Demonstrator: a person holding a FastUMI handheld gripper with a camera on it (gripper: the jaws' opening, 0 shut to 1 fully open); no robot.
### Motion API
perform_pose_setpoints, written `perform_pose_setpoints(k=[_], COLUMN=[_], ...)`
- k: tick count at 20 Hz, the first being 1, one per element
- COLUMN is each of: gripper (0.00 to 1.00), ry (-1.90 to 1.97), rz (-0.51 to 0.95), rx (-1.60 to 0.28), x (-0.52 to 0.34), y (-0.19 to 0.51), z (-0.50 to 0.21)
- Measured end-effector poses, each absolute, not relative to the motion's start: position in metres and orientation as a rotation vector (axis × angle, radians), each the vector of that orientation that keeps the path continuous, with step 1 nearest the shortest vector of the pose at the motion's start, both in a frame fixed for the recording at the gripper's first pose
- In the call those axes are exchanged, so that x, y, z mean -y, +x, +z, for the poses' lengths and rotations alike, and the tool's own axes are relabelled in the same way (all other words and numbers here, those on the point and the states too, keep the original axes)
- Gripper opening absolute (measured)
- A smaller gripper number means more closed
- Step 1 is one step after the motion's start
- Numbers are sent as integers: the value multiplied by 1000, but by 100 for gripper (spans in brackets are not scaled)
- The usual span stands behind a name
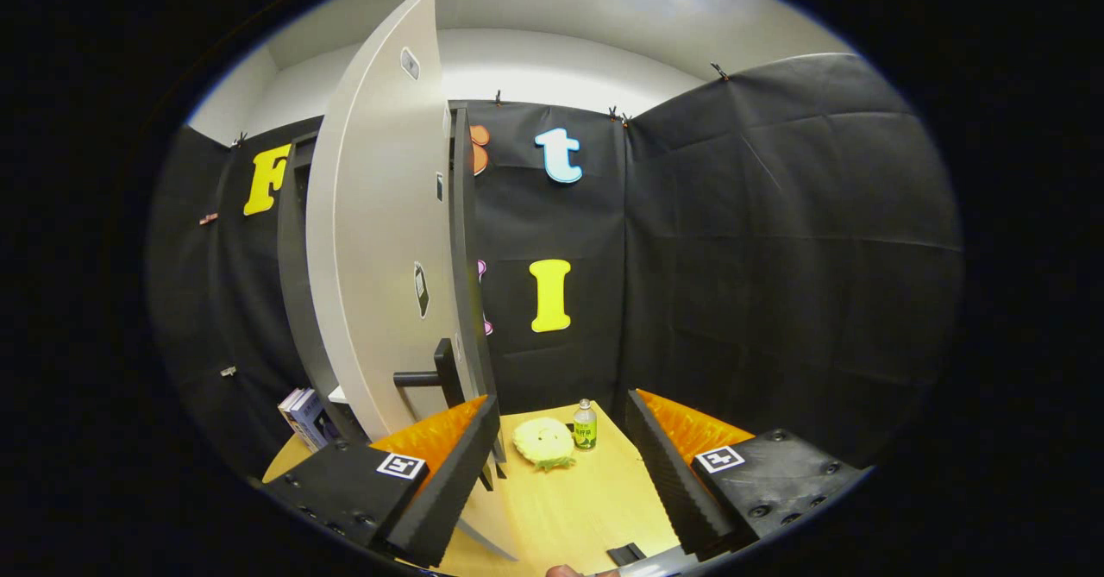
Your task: Open the shoe cabinet door, grab the shoes and put them into the shoe cabinet, then close the shoe cabinet door.
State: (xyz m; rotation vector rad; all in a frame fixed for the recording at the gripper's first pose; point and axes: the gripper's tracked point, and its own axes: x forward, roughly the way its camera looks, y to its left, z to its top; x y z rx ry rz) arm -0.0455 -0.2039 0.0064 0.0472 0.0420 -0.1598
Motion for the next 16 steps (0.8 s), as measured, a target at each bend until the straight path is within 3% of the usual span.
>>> perform_pose_setpoints(k=[16], gripper=[98], ry=[114], rz=[52], rx=[-76], x=[72], y=[-45], z=[-1])
